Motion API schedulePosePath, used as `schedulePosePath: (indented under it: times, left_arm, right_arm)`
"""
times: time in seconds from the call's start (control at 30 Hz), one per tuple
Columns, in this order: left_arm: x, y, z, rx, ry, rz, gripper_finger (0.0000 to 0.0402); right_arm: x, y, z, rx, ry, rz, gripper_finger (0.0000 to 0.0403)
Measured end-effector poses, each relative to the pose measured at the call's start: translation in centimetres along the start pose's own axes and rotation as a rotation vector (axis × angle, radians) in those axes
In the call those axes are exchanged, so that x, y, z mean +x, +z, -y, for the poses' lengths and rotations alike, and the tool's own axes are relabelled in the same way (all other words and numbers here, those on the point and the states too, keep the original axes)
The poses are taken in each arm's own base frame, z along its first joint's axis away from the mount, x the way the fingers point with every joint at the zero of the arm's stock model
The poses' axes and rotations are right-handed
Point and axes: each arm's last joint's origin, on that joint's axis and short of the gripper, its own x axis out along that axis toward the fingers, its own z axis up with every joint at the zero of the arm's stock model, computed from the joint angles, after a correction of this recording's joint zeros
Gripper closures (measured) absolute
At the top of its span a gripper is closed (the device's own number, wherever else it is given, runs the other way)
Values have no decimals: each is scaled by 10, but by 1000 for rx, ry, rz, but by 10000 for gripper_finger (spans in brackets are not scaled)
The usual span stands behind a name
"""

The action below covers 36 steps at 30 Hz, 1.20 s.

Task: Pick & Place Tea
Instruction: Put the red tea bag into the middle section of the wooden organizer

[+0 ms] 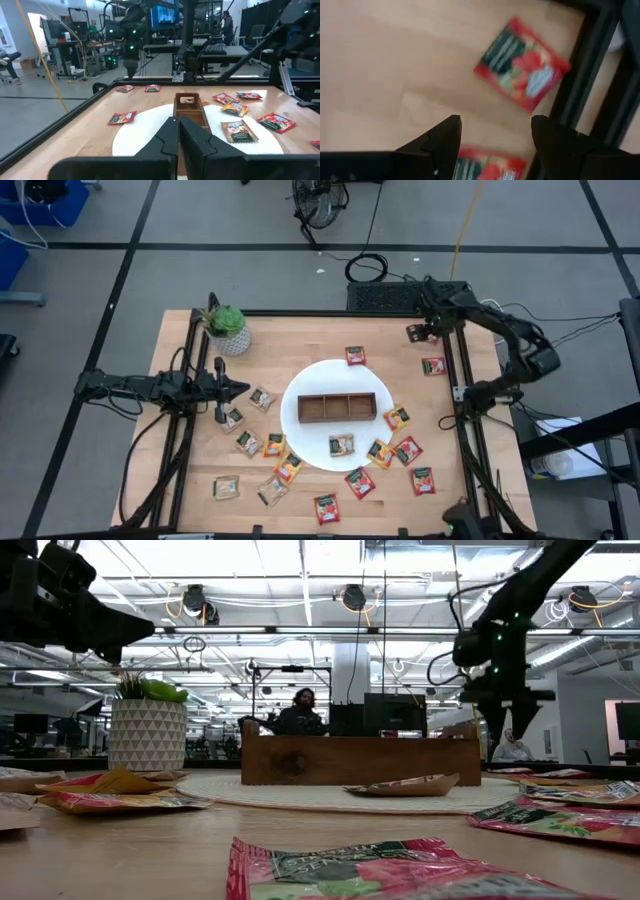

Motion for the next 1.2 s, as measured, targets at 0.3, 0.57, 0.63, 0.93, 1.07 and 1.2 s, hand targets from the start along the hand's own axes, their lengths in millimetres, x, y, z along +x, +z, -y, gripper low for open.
schedulePosePath:
  times: [0.3, 0.57, 0.63, 0.93, 1.07, 1.2]
  left_arm:
    - [0, 0, 0, 0, 0, 1, 380]
    - [0, 0, 0, 0, -1, 1, 380]
    - [0, 0, 0, 0, -1, 1, 380]
    - [0, 0, 0, 0, -1, 1, 380]
    - [0, 0, 0, 0, -1, 1, 380]
    - [0, 0, 0, 0, -1, 2, 380]
  right_arm:
    - [40, 21, 1, 61, -61, -6, 169]
    - [50, 34, 3, 147, -145, -7, 171]
    - [53, 37, 4, 169, -151, -20, 171]
    - [63, 49, 6, 285, -103, -108, 172]
    - [59, 53, 7, 322, -118, -175, 172]
    - [57, 46, 9, 311, -176, -274, 172]
